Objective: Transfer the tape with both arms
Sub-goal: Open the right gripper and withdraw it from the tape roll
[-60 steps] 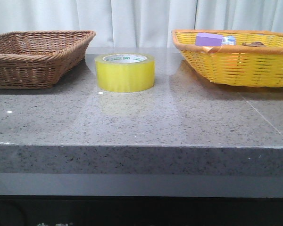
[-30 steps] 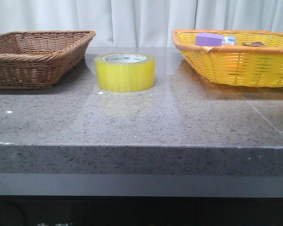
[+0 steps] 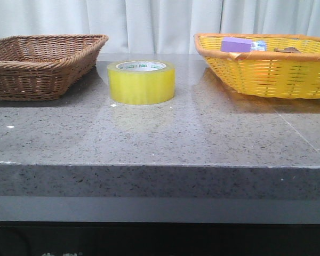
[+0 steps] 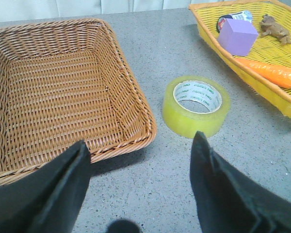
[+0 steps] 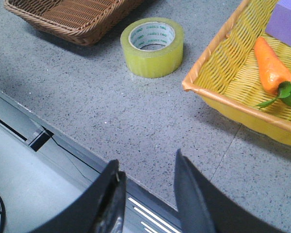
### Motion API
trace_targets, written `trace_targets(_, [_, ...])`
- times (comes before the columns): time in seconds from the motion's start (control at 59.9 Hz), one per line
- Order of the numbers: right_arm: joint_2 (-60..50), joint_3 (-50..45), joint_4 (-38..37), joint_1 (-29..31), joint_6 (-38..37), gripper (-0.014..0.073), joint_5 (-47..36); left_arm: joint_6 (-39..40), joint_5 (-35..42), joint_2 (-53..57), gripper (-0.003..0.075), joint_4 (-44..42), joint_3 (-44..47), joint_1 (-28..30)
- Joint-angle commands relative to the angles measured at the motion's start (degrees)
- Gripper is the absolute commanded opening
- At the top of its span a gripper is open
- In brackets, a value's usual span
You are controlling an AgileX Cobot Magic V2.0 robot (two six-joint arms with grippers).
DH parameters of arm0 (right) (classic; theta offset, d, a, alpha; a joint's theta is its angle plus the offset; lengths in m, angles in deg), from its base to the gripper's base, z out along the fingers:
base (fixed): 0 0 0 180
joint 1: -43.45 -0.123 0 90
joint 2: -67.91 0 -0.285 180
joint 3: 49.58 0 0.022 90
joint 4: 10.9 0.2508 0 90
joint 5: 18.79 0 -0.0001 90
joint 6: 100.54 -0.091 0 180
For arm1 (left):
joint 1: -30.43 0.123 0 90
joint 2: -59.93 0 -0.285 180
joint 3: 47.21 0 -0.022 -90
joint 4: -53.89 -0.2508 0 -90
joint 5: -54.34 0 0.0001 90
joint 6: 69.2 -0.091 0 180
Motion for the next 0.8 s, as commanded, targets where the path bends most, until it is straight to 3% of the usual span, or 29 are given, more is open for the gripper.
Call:
trace_targets(0.0, [-0.2, 1.3, 0.8, 0.0, 0.0, 0.0286, -4.1, 0.0, 4.3, 0.1, 0.0438, 1.1, -2.0, -0.4])
trace_targets(0.334, [-0.2, 1.3, 0.8, 0.0, 0.0, 0.0286, -3.9, -1.2, 5.0, -4.7, 0.0438, 3.6, -3.4, -0.4])
trace_targets(0.784, [-0.2, 1.3, 0.8, 0.0, 0.0, 0.0286, -3.9, -18.2, -6.9, -28.4, 0.0438, 3.4, -28.6, -7.6])
